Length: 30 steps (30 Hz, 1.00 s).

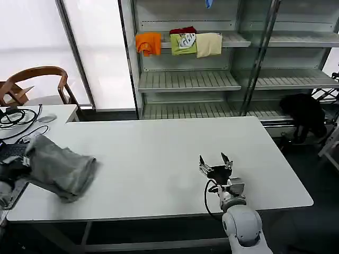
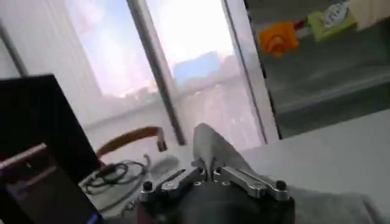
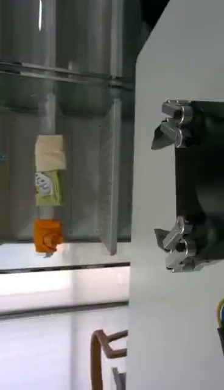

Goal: Fold and organize the clothes.

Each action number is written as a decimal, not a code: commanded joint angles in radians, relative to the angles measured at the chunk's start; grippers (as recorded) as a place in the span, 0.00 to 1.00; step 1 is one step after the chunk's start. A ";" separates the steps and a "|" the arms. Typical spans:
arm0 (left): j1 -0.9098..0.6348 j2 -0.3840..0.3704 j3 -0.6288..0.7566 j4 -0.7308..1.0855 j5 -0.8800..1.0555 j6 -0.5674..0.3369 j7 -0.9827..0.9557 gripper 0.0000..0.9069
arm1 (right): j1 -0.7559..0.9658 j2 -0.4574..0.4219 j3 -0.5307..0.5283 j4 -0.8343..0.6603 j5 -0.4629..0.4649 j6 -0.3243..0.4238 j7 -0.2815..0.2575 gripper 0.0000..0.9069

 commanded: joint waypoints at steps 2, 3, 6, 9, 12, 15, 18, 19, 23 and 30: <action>-0.104 0.289 -0.050 -0.053 0.034 0.091 0.039 0.02 | 0.001 0.000 -0.006 -0.001 0.007 0.003 -0.001 1.00; -0.091 0.264 -0.027 -0.079 0.049 0.093 0.034 0.02 | -0.002 0.000 -0.006 -0.002 0.010 0.007 -0.002 1.00; -0.051 0.118 0.102 -0.166 0.158 0.083 0.022 0.02 | -0.011 0.001 -0.005 -0.008 0.012 0.018 -0.001 1.00; -0.013 -0.111 0.265 -0.164 0.323 0.009 -0.005 0.02 | -0.025 -0.003 0.000 -0.004 0.011 0.021 0.001 1.00; 0.022 -0.333 0.401 -0.083 0.476 -0.096 -0.053 0.02 | -0.035 -0.016 0.010 0.006 0.011 0.021 0.003 1.00; 0.033 -0.449 0.485 -0.015 0.531 -0.175 -0.115 0.02 | -0.052 -0.036 0.027 0.025 0.012 0.021 0.005 1.00; 0.023 -0.508 0.562 -0.011 0.478 -0.194 -0.162 0.02 | -0.068 -0.054 0.039 0.046 0.018 0.020 0.006 1.00; 0.014 -0.506 0.593 -0.015 0.433 -0.200 -0.175 0.02 | -0.070 -0.055 0.043 0.052 0.020 0.019 0.006 1.00; -0.025 -0.485 0.686 -0.042 0.259 -0.170 -0.234 0.02 | -0.073 -0.055 0.045 0.075 0.024 0.010 0.007 1.00; -0.118 -0.526 0.846 -0.026 0.036 -0.047 -0.351 0.02 | -0.069 -0.036 0.020 0.114 0.023 -0.031 -0.002 1.00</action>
